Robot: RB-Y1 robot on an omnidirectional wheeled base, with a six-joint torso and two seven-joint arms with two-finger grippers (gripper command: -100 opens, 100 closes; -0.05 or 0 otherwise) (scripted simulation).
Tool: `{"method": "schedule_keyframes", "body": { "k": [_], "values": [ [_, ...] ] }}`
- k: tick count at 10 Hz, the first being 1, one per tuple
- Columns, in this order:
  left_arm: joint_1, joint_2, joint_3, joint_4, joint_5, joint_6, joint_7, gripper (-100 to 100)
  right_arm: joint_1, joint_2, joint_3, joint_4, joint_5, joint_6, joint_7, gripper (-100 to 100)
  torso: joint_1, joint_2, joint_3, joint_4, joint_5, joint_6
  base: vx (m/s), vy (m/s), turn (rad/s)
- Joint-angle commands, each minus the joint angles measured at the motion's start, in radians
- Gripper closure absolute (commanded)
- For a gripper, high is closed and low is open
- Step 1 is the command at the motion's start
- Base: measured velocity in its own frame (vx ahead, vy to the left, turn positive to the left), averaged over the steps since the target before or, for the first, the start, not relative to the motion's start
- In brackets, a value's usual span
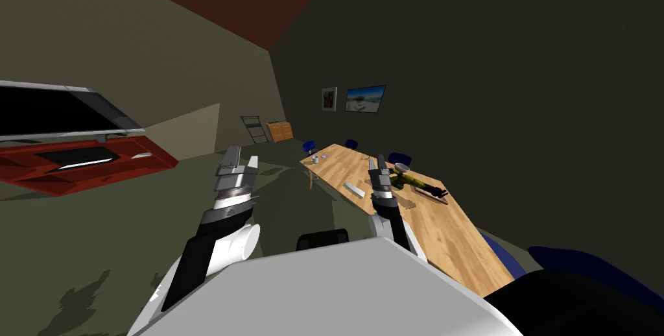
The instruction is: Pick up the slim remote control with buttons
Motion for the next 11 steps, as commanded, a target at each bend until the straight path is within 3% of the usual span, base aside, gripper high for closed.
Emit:
{"method": "schedule_keyframes", "body": {
  "k": [1,5,11],
  "values": [
    [0.000,0.000,0.000,0.000,0.000,0.000,0.000,0,-0.005,-0.037,0.013,0.002,0.005,0.003,0.003,-100,0.000,0.000,0.000,0.000,0.000,0.000,-0.040,-0.025,-0.042],
    [0.000,0.000,0.000,0.000,0.000,0.000,0.000,0,-0.023,-0.118,0.083,0.020,0.036,0.019,0.020,-100,-0.004,0.009,0.005,0.002,-0.001,0.000,-0.120,-0.056,-0.087],
    [0.000,0.000,0.000,0.000,0.000,0.000,0.000,0,-0.021,-0.211,0.237,0.110,0.119,0.062,0.068,-100,0.000,0.011,0.006,0.002,0.000,0.000,-0.137,-0.020,-0.066]
  ]
}}
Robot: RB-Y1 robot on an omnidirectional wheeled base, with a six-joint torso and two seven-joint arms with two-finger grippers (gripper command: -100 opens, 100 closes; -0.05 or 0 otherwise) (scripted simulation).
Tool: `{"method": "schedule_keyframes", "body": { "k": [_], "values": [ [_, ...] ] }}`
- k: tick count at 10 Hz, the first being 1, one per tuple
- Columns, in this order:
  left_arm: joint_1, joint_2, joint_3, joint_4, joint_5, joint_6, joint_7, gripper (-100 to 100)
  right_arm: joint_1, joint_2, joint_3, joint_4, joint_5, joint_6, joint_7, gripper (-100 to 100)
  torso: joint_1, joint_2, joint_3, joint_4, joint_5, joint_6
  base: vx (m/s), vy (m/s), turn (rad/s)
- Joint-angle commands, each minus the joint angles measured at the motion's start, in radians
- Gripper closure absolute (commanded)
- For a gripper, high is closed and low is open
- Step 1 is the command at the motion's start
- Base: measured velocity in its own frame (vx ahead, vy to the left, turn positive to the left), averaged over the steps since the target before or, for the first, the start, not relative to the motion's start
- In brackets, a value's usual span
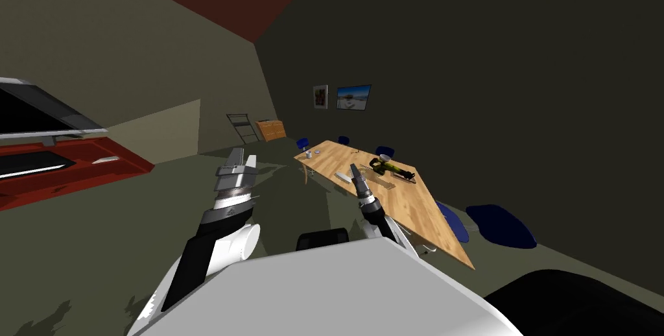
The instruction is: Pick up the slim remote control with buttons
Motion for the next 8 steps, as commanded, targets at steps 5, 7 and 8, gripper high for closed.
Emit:
{"method": "schedule_keyframes", "body": {
  "k": [5,7,8],
  "values": [
    [0.000,0.000,0.000,0.000,0.000,0.000,0.000,0,0.010,-0.078,0.113,0.127,0.063,0.039,0.041,-100,0.000,-0.007,-0.004,-0.002,0.000,0.000,-0.074,0.009,0.000],
    [0.000,0.000,0.000,0.000,0.000,0.000,0.000,0,0.025,-0.110,0.141,0.166,0.080,0.047,0.051,-100,0.003,-0.004,-0.002,-0.001,0.001,0.000,-0.094,0.031,0.022],
    [0.000,0.000,0.000,0.000,0.000,0.000,0.000,0,0.041,-0.145,0.168,0.209,0.096,0.056,0.060,-100,0.001,-0.005,-0.003,-0.001,0.000,0.000,-0.053,0.018,0.043]
  ]
}}
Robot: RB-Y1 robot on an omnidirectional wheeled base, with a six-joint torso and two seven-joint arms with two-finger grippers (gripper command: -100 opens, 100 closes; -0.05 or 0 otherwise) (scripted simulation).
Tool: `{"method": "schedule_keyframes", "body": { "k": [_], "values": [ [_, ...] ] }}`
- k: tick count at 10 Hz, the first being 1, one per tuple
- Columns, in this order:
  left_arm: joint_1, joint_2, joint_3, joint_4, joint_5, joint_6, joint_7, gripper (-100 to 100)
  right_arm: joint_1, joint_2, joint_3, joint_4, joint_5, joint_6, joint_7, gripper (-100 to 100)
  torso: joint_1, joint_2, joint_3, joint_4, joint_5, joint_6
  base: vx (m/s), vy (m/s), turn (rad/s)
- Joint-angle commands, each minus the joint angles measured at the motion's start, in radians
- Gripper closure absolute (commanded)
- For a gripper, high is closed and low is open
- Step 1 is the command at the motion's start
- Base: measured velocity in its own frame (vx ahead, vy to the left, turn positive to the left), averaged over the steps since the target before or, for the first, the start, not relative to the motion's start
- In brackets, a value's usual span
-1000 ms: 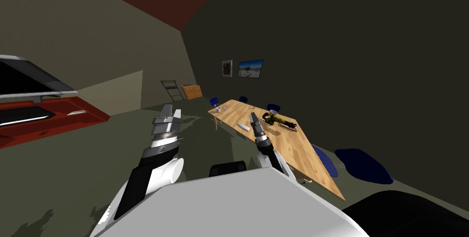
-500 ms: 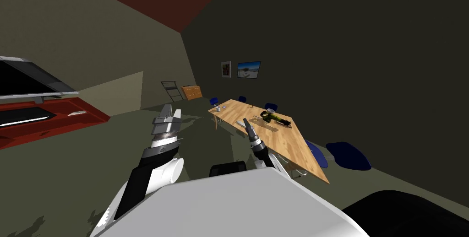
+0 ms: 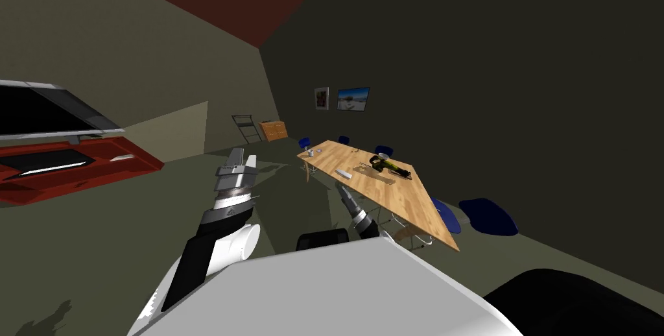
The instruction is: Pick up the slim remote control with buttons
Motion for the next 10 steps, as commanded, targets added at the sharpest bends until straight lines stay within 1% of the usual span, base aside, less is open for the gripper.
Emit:
{"method": "schedule_keyframes", "body": {
  "k": [1,2,3,4,5,6,7,8,9,10],
  "values": [
    [0.000,0.000,0.000,0.000,0.000,0.000,0.000,0,-0.012,-0.010,0.018,0.031,0.011,0.018,0.005,-100,0.000,0.000,0.000,0.000,0.000,0.000,-0.036,0.012,0.020],
    [0.000,0.000,0.000,0.000,0.000,0.000,0.000,0,0.006,-0.048,0.044,0.070,0.027,0.026,0.015,-100,0.000,-0.002,-0.001,0.000,0.000,0.000,-0.034,0.022,0.076],
    [0.000,0.000,0.000,0.000,0.000,0.000,0.000,0,0.006,-0.048,0.044,0.076,0.027,0.026,0.015,-100,0.000,-0.002,-0.001,0.000,0.000,0.000,-0.027,0.027,0.032],
    [0.000,0.000,0.000,0.000,0.000,0.000,0.000,0,0.025,-0.089,0.068,0.123,0.043,0.034,0.024,-100,0.001,-0.003,-0.002,0.000,0.000,0.000,-0.021,0.039,0.082],
    [0.000,0.000,0.000,0.000,0.000,0.000,0.000,0,0.044,-0.118,0.091,0.153,0.058,0.041,0.034,-100,0.001,-0.003,-0.002,-0.001,0.000,0.000,-0.016,0.064,0.143],
    [0.000,0.000,0.000,0.000,0.000,0.000,0.000,0,0.044,-0.131,0.091,0.144,0.058,0.041,0.034,-100,0.003,-0.003,-0.002,-0.001,0.001,0.000,-0.004,0.051,0.060],
    [0.000,0.000,0.000,0.000,0.000,0.000,0.000,0,0.044,-0.131,0.091,0.167,0.058,0.041,0.034,-100,0.002,-0.004,-0.002,-0.001,0.000,0.000,0.002,0.023,-0.008],
    [0.000,0.000,0.000,0.000,0.000,0.000,0.000,0,0.064,-0.175,0.113,0.197,0.073,0.048,0.043,-100,0.001,-0.005,-0.003,-0.001,0.000,0.000,0.019,0.042,0.134],
    [0.000,0.000,0.000,0.000,0.000,0.000,0.000,0,0.064,-0.175,0.113,0.215,0.073,0.048,0.043,-100,0.001,-0.006,-0.003,-0.001,0.000,0.000,0.017,0.040,0.068],
    [0.000,0.000,0.000,0.000,0.000,0.000,0.000,0,0.085,-0.217,0.133,0.246,0.088,0.054,0.052,-100,0.001,-0.006,-0.003,-0.001,0.000,0.000,0.020,0.054,0.157]
  ]
}}
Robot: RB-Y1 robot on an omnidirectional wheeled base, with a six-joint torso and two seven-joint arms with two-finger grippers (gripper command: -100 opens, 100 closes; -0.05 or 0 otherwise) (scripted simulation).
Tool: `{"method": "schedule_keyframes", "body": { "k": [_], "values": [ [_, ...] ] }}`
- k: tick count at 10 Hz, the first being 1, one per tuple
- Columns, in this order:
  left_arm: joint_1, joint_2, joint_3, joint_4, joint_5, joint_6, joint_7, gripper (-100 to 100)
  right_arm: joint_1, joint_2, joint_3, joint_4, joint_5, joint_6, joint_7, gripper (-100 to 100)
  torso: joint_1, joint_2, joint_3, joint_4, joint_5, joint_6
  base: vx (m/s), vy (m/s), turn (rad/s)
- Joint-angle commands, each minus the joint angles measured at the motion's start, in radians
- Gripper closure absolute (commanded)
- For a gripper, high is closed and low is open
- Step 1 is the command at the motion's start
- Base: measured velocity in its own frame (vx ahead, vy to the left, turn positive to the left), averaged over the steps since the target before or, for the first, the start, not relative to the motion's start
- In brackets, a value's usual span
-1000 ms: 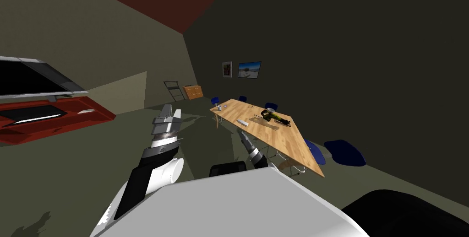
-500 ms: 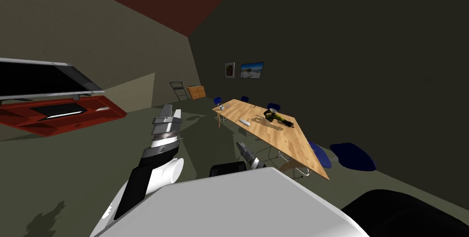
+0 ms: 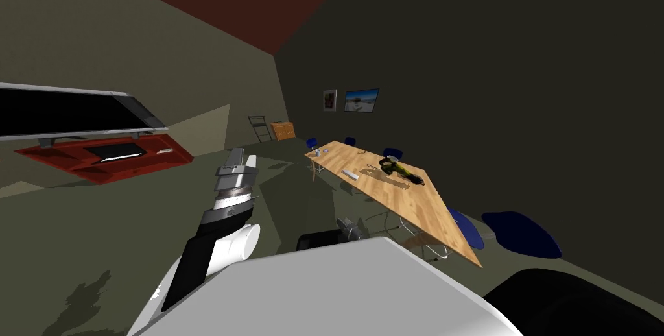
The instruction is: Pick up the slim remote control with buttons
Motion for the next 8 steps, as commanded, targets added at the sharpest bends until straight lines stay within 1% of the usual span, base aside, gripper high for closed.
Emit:
{"method": "schedule_keyframes", "body": {
  "k": [1,2,3,4,5,6,7,8],
  "values": [
    [0.000,0.000,0.000,0.000,0.000,0.000,0.000,0,0.012,-0.027,0.011,0.037,0.007,0.007,0.004,-100,0.000,0.000,0.000,0.000,0.000,0.000,0.020,0.044,0.055],
    [0.000,0.000,0.000,0.000,0.000,0.000,0.000,0,0.033,-0.070,0.030,0.084,0.021,0.013,0.012,-100,0.000,0.000,0.000,0.000,0.000,0.000,0.040,0.057,0.179],
    [0.000,0.000,0.000,0.000,0.000,0.000,0.000,0,0.033,-0.074,0.030,0.088,0.021,0.013,0.012,-100,0.000,-0.001,-0.001,0.000,0.000,0.000,0.055,0.050,0.073],
    [0.000,0.000,0.000,0.000,0.000,0.000,0.000,0,0.054,-0.111,0.046,0.140,0.035,0.018,0.021,-100,0.000,-0.002,-0.001,0.000,0.000,0.000,0.069,0.069,0.156],
    [0.000,0.000,0.000,0.000,0.000,0.000,0.000,0,0.054,-0.120,0.046,0.140,0.035,0.018,0.021,-100,0.001,-0.003,-0.002,-0.001,0.000,0.000,0.059,0.058,0.086],
    [0.000,0.000,0.000,0.000,0.000,0.000,0.000,0,0.075,-0.154,0.061,0.179,0.048,0.022,0.029,-100,0.001,-0.003,-0.002,0.000,0.000,0.000,0.074,0.064,0.190],
    [0.000,0.000,0.000,0.000,0.000,0.000,0.000,0,0.075,-0.167,0.061,0.191,0.048,0.022,0.029,-100,0.001,-0.003,-0.002,-0.001,0.000,0.000,0.072,0.051,0.106],
    [0.000,0.000,0.000,0.000,0.000,0.000,0.000,0,0.095,-0.213,0.074,0.227,0.060,0.025,0.036,-100,0.000,-0.003,-0.002,-0.001,0.000,0.000,0.103,0.083,0.190]
  ]
}}
